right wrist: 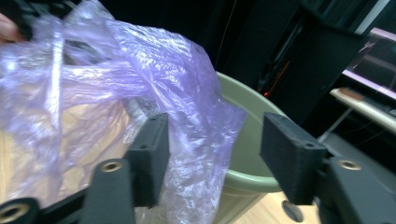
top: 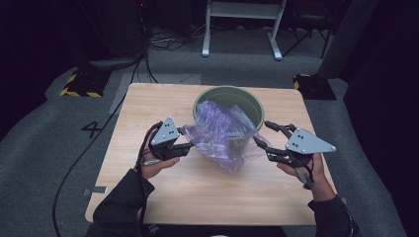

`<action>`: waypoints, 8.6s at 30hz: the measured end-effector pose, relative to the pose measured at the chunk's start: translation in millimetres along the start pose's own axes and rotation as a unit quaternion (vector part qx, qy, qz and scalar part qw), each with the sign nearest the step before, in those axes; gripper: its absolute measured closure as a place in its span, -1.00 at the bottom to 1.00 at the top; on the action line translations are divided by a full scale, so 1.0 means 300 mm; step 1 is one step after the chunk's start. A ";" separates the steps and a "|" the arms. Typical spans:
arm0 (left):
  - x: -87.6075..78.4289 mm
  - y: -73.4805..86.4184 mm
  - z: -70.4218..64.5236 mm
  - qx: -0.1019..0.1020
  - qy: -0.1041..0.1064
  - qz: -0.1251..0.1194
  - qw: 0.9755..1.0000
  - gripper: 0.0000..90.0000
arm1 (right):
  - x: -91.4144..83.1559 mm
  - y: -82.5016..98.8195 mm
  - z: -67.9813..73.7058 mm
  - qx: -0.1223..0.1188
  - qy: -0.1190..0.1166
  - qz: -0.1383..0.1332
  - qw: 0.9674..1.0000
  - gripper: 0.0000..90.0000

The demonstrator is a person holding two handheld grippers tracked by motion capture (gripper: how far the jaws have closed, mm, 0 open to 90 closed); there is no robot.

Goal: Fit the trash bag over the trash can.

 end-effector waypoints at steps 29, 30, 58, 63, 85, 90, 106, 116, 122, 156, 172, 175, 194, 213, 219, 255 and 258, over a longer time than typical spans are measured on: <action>-0.165 -0.097 -0.108 -0.042 0.054 -0.040 0.997 -0.66 | 0.048 0.012 -0.009 0.005 0.010 0.017 1.000 1.00; -0.158 -0.102 -0.107 -0.049 0.057 -0.037 0.996 -0.65 | 0.049 0.012 -0.009 0.006 0.010 0.017 1.000 1.00; 0.046 0.075 0.084 0.004 -0.039 0.104 0.994 0.50 | 0.075 0.077 -0.180 0.061 0.089 0.038 0.993 1.00; 0.053 0.094 0.113 0.032 -0.070 0.120 0.990 0.56 | 0.106 0.118 -0.244 0.091 0.103 0.049 0.989 1.00; 0.108 0.050 0.274 -0.019 -0.117 0.057 0.991 0.71 | 0.252 0.211 -0.400 0.140 0.119 0.093 0.979 1.00; 0.121 0.032 0.291 -0.036 -0.105 0.036 0.993 0.87 | 0.274 0.249 -0.420 0.165 0.117 0.098 0.974 1.00; 0.274 0.073 0.347 -0.086 -0.102 0.077 0.988 0.99 | 0.316 0.335 -0.432 0.203 0.114 0.129 0.964 1.00; 0.338 0.091 0.346 -0.107 -0.091 0.104 0.985 0.99 | 0.346 0.377 -0.401 0.210 0.093 0.154 0.961 1.00; 0.354 0.106 0.360 -0.110 -0.098 0.122 0.982 0.99 | 0.357 0.379 -0.395 0.213 0.097 0.157 0.960 1.00; 0.369 0.240 0.350 -0.134 -0.053 0.198 0.969 0.94 | 0.377 0.419 -0.423 0.245 0.100 0.189 0.946 0.98; 0.151 0.204 0.273 -0.060 -0.062 0.111 0.990 0.01 | 0.206 0.449 -0.384 0.200 0.071 0.142 0.967 0.02; 0.113 0.195 0.251 -0.051 -0.064 0.098 0.992 -0.24 | 0.168 0.450 -0.375 0.180 0.067 0.144 0.971 -0.11; 0.116 0.096 0.157 0.033 -0.031 0.068 0.997 0.63 | 0.067 0.433 -0.287 0.110 0.000 0.125 0.986 0.46; 0.171 0.274 0.179 0.004 -0.019 0.129 0.991 0.98 | 0.138 0.590 -0.205 0.165 -0.024 0.157 0.973 1.00; 0.197 0.308 0.186 -0.008 -0.020 0.134 0.991 0.97 | 0.182 0.637 -0.223 0.186 0.000 0.169 0.968 1.00; 0.125 0.216 0.081 -0.022 0.000 0.061 0.998 -0.19 | 0.089 0.397 -0.043 0.059 -0.013 0.088 0.994 -0.20; 0.136 0.214 0.084 -0.016 0.002 0.066 0.998 0.14 | 0.111 0.389 -0.032 0.058 -0.026 0.085 0.994 0.22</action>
Point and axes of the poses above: each handheld gripper's, and its own axes: x roughly forward along the jaws, y roughly out of its underside, z roughly to its left, the point moved 7 cm from there along x, roughly forward along the jaws, and after that the axes turned 2 degrees about -z, right-handed, at the moved point
